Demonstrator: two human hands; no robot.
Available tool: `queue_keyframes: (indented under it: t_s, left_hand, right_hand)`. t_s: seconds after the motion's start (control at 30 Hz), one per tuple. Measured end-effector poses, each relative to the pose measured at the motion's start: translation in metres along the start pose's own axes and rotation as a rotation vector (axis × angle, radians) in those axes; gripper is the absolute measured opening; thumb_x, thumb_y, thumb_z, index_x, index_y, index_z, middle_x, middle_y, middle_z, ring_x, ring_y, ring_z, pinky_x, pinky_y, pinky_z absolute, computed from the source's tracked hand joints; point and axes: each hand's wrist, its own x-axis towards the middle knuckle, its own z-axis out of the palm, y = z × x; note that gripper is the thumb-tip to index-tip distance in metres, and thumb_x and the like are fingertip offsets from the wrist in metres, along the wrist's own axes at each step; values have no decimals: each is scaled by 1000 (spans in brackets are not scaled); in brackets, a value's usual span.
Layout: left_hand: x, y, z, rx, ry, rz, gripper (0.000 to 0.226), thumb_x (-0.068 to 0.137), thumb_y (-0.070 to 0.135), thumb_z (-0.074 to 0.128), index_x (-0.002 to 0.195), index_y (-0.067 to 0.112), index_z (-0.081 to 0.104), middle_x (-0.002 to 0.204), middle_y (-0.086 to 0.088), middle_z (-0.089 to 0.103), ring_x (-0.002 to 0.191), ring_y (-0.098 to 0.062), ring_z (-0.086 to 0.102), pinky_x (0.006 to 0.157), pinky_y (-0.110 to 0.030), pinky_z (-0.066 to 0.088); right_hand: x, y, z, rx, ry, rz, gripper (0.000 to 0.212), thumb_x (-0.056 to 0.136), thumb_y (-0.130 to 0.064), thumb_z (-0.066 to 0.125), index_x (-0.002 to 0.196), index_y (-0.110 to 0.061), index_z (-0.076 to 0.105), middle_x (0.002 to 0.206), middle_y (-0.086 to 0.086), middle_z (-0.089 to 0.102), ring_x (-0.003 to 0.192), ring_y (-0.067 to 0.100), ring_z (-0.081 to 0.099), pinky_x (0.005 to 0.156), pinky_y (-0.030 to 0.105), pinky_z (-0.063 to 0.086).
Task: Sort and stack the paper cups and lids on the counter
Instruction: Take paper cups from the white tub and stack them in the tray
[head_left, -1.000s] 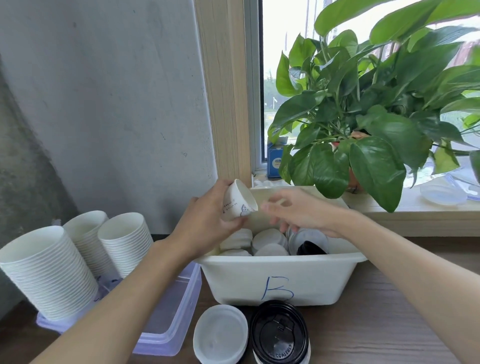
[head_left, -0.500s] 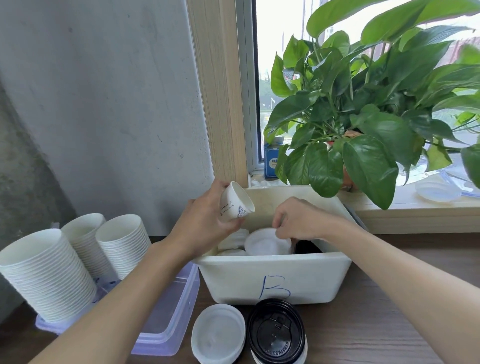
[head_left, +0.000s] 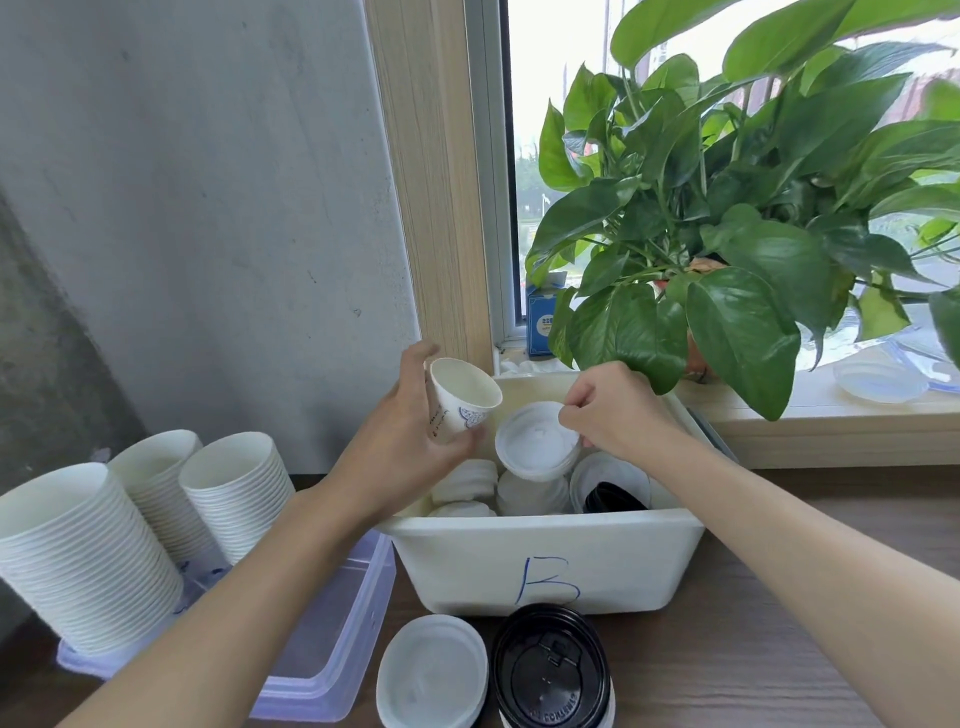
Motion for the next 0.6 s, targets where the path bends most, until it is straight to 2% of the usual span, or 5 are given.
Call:
queue_keyframes:
  t_s: [0.1,0.2,0.33,0.47,0.6]
  left_hand:
    - [0,-1,0,3,9,-9,68,85,45,74,131,43,25,99,25,55,87,14,55,66,-4,41]
    - [0,-1,-1,-24,32,-24,65,84,45,76,125,44,27,102,20,59,94,8,57,69,-3,42]
    - [1,2,-3,-88,84,-33,68,82,37,81,131,31,33,111,5,59,97,-4,57,74,-4,42]
    - [0,10,-15,-168,193,-8,68,78,28,87,127,29,40,106,20,58,94,17,54,74,-1,40]
    - [-8,18,-42,-244,221,-11,74,71,37,88,128,31,41,106,24,60,91,12,59,75,-6,46]
  right_hand:
    - [0,0,2,-23,-27,-13,13,75,-2,60,79,8,68,64,19,67,56,20,54,66,41,57]
    - [0,1,3,-53,-68,-33,17,76,-1,58,83,12,66,62,16,60,56,21,55,60,32,50]
    - [-5,-9,0,57,-118,-110,17,84,-11,67,98,-3,68,83,8,67,72,19,63,72,36,55]
    - [-19,-45,-6,364,-224,-274,45,86,-36,70,127,-27,54,110,0,63,89,14,67,66,22,55]
    - [-32,-88,1,471,-217,-385,36,79,-37,77,112,-30,63,109,-10,67,99,9,67,86,35,57]
